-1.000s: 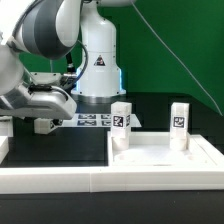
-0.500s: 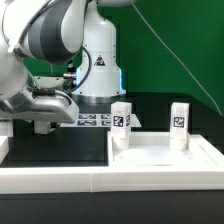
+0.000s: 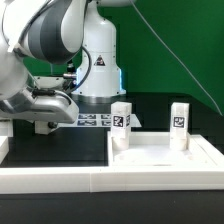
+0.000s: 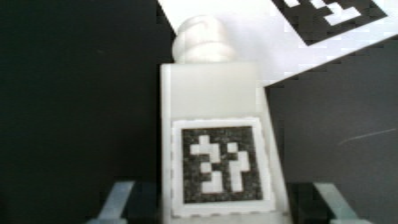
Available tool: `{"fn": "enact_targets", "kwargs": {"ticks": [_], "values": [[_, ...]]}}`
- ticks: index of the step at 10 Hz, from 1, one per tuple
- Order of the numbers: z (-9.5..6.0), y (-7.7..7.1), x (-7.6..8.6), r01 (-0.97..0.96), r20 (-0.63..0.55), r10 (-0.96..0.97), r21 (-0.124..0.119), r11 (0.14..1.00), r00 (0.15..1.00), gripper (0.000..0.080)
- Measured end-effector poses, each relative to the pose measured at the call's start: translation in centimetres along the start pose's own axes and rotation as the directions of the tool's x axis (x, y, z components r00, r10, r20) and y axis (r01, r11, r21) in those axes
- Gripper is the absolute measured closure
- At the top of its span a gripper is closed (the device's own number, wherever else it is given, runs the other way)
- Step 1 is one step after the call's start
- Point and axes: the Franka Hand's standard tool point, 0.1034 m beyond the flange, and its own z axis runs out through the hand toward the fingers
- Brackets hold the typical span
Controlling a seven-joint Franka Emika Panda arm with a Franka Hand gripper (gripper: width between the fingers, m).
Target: Assemble square table
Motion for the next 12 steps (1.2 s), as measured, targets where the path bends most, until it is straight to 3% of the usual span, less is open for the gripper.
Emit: {"fn": "enact_targets", "kwargs": {"ticks": [3,5,8,10,12], "values": [[-2.4,-1.3,0.3,0.012,-0.006,-0.012,-0.003,1.0,1.0,0.0508],[-4.8,-2.8,0.5,0.026,-0.006,-0.026,-0.01,1.0,1.0,0.0508],[-8.8,-4.7,1.5,-0.056,-0.056,0.055,-0.002,0.998,0.997,0.0508],[-9.3,-5.1,1.8,-0.039,-0.085,0.038,-0.012,0.999,0.996,0.0508],[-10.0,-5.2,3.0,-0.034,-0.224,0.028,-0.021,0.999,0.974,0.0508]]}}
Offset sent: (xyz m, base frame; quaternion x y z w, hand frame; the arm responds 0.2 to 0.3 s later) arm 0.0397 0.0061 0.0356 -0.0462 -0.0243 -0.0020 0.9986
